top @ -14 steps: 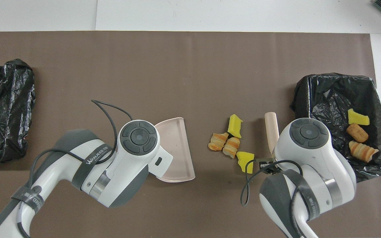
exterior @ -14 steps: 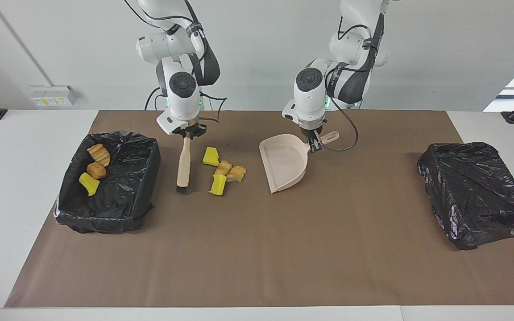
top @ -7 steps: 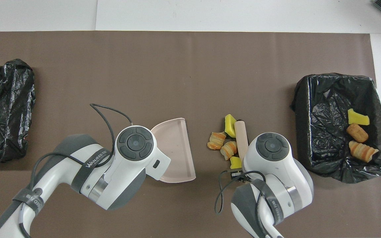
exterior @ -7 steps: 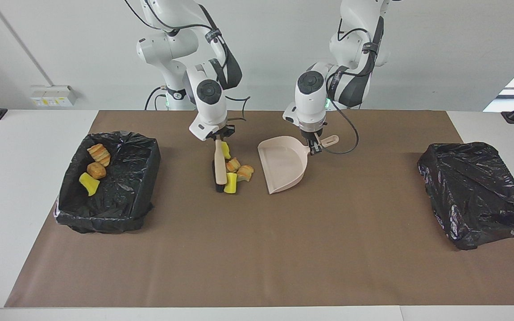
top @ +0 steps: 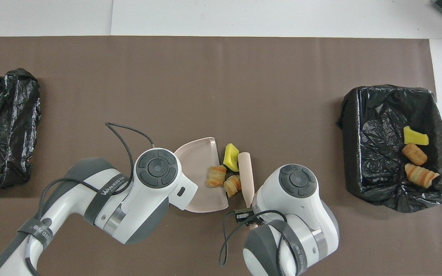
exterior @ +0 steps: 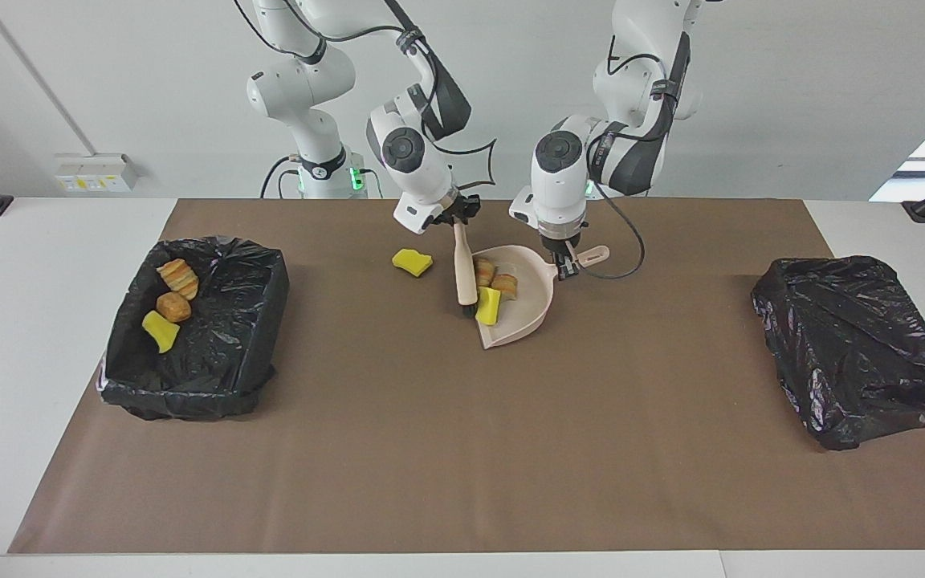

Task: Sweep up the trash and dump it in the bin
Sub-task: 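Sweep the remaining bread and sponge into the dustpan with the right gripper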

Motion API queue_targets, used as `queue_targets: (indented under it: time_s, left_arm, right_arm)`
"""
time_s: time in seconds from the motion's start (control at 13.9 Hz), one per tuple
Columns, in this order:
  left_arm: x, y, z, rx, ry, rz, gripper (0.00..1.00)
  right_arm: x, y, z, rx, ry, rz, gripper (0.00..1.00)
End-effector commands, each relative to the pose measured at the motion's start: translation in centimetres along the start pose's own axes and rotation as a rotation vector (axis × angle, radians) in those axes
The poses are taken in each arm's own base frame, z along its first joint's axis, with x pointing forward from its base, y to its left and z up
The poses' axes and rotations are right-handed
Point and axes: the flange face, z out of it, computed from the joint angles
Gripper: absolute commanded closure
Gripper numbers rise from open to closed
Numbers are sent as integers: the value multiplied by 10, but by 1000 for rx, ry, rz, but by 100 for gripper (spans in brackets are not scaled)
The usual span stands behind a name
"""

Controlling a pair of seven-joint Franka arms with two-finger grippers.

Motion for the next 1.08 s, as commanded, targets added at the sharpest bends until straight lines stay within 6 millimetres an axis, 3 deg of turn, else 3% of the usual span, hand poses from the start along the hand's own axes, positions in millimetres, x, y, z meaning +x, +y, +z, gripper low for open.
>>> queue_targets:
  time_s: [0.0, 0.22, 0.36, 0.5, 0.65, 0.86, 1.01]
  left_arm:
    - [-2, 6, 2, 28, 5, 14, 100]
    - [2, 4, 0, 50, 31, 13, 99]
    - [0, 5, 0, 46, 26, 13, 100]
    - [-1, 3, 0, 47, 26, 21, 100]
    - [0, 4, 0, 47, 24, 65, 100]
    - [-5, 0, 1, 64, -1, 169, 100]
    - [-7, 0, 1, 63, -8, 194, 100]
  right_arm:
    - [-2, -7, -37, 66, 19, 8, 100]
    - [-13, 32, -85, -10, -32, 140, 100]
    - [-27, 52, -87, -213, -8, 181, 100]
    - [-49, 81, -74, -319, -43, 209, 100]
    - [-64, 108, -47, -409, -93, 251, 100]
    - [-72, 122, -11, -442, -119, 294, 100]
    - [-67, 120, -7, -398, -86, 276, 100]
